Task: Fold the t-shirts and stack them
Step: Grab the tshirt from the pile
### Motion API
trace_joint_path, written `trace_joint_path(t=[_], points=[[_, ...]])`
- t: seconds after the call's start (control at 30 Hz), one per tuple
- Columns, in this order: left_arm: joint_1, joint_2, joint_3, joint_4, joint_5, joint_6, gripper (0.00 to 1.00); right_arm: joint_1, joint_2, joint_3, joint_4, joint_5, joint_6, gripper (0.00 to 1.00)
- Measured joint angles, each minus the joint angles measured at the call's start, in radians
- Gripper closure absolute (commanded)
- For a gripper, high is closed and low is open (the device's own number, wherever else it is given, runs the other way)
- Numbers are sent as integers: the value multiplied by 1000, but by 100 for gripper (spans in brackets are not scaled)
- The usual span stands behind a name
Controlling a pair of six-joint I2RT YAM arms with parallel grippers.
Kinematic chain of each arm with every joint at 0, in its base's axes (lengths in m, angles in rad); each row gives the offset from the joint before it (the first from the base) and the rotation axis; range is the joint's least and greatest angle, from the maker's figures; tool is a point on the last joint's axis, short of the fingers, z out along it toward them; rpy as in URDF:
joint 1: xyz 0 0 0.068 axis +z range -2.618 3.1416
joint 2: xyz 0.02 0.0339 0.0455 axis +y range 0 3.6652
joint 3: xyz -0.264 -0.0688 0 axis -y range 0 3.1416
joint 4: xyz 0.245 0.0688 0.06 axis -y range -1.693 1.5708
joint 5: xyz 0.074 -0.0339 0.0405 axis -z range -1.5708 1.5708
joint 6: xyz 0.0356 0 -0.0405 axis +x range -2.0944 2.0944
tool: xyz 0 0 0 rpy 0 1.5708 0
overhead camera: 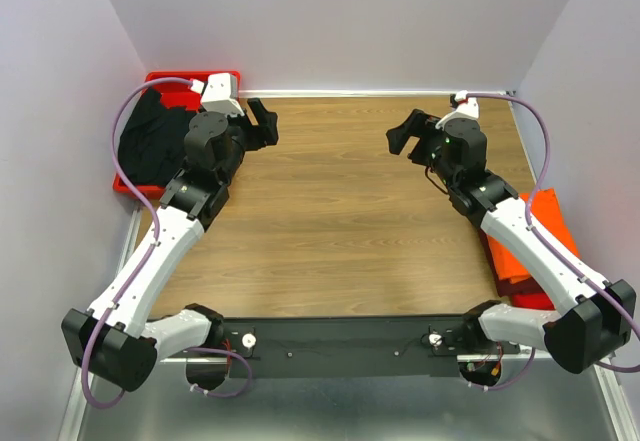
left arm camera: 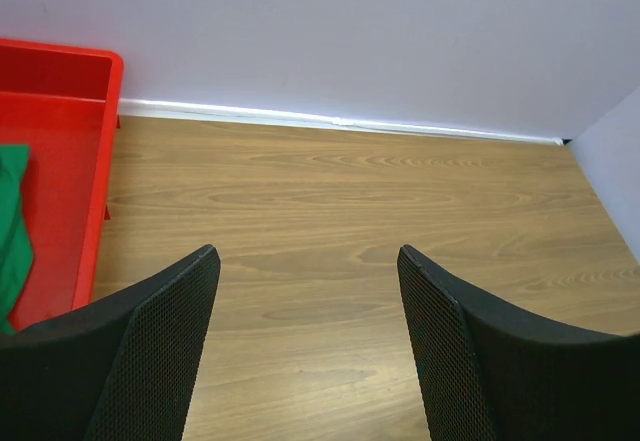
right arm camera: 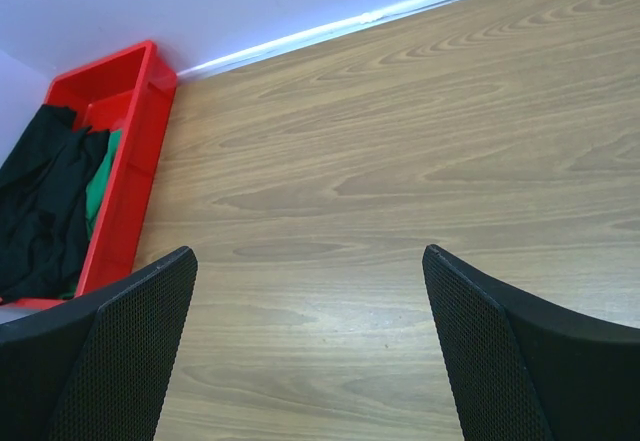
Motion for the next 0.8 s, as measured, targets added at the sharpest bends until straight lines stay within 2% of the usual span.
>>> trace_joint_path(t=[0.33,0.57,0.67,0.8], points=[[0,24,2,0,-42,-19,20,0,0,0,0,-12,-1,0],[41,164,128,-93,-225,-70,20,0,-11,0,0,-21,-2,0],[133,237,195,-146,-299,-117,21,0,-16,0,0,-28,-5,0],[322,355,243,-201,-315,-183,22,0,-21,0,0,-45,-12,0]])
